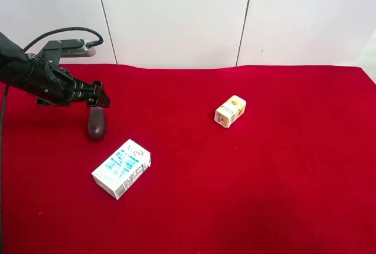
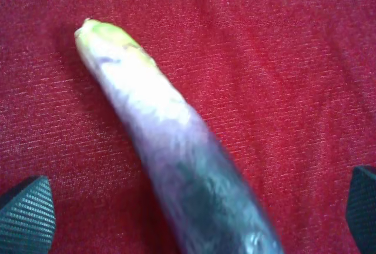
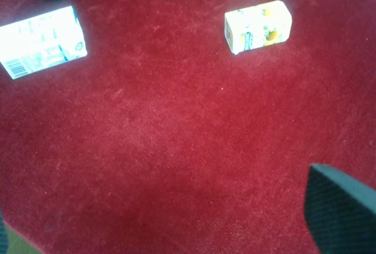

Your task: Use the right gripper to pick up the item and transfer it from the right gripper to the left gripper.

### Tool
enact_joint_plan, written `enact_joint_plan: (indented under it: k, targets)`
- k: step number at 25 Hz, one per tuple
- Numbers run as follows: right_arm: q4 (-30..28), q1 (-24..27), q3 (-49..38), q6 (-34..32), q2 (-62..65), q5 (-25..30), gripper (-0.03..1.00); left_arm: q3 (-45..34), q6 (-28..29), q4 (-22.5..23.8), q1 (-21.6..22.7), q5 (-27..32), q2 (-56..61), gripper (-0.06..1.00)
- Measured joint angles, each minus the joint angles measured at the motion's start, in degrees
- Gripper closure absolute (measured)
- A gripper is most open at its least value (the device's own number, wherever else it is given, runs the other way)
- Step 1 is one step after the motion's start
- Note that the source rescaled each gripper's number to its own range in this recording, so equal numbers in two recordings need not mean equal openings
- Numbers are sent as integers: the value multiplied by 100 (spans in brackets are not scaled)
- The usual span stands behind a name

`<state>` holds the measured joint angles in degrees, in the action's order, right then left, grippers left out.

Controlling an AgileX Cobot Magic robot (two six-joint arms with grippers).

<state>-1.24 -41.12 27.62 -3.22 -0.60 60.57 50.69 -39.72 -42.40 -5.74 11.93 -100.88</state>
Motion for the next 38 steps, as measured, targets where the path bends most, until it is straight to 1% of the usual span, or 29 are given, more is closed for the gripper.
enact_joint_plan:
  k: [6,8,15,17,21,25,27,29,34,38]
  targets:
    - [0,0,0,0,0,0,-3,0,0,-15,0,11,0,-5]
    - [0,0,0,0,0,0,-3,0,6,-20,0,140,12,-5]
    - [0,0,0,0,0,0,-3,5,6,6,0,1205,412,-5]
    - [0,0,0,0,0,0,-3,11,6,93,0,1604,625,-5]
    - [0,0,0,0,0,0,-3,18,63,360,0,2206,1195,-5]
    - [0,0,0,0,0,0,-3,-90,312,403,0,2575,2029,-5]
    - [0,0,0,0,0,0,-3,-312,399,423,0,2631,2536,-5]
    - [0,0,0,0,0,0,-3,-595,535,548,0,2662,3031,-5]
    - [0,0,0,0,0,0,-3,-1362,1296,1157,0,2795,4405,-5]
    - [0,0,0,0,0,0,-3,-1637,2027,1701,0,3258,5653,-5]
